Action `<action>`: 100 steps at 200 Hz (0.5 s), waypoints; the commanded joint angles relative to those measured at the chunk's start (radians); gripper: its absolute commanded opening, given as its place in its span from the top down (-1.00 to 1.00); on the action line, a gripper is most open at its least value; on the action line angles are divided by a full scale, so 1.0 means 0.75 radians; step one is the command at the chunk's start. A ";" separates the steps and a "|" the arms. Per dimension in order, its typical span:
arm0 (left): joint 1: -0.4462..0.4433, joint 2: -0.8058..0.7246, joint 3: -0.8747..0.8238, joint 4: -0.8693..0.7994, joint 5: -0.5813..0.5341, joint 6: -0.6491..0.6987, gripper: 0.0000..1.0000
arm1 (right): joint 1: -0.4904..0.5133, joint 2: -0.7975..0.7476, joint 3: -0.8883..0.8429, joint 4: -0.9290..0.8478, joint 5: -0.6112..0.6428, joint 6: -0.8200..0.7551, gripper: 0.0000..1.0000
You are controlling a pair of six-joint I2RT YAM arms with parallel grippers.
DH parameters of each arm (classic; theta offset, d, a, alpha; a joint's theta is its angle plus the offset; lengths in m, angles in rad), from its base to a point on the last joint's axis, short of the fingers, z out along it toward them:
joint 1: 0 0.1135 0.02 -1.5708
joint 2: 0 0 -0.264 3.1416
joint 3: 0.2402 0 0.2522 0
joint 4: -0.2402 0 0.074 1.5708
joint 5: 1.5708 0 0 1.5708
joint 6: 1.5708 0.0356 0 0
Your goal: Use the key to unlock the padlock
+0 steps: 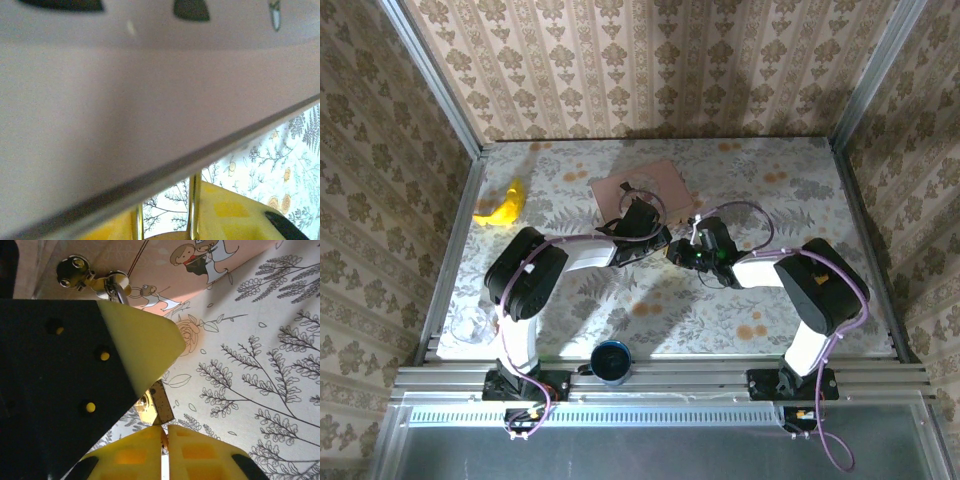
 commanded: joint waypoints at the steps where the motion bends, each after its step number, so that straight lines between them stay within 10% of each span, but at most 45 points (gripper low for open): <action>1: -0.049 -0.035 0.014 -0.011 0.169 -0.017 1.00 | 0.022 -0.094 0.084 -0.056 0.136 -0.112 0.67; 100: -0.033 -0.022 0.017 -0.012 0.170 -0.037 1.00 | 0.117 -0.270 0.079 -0.412 0.357 -0.314 0.38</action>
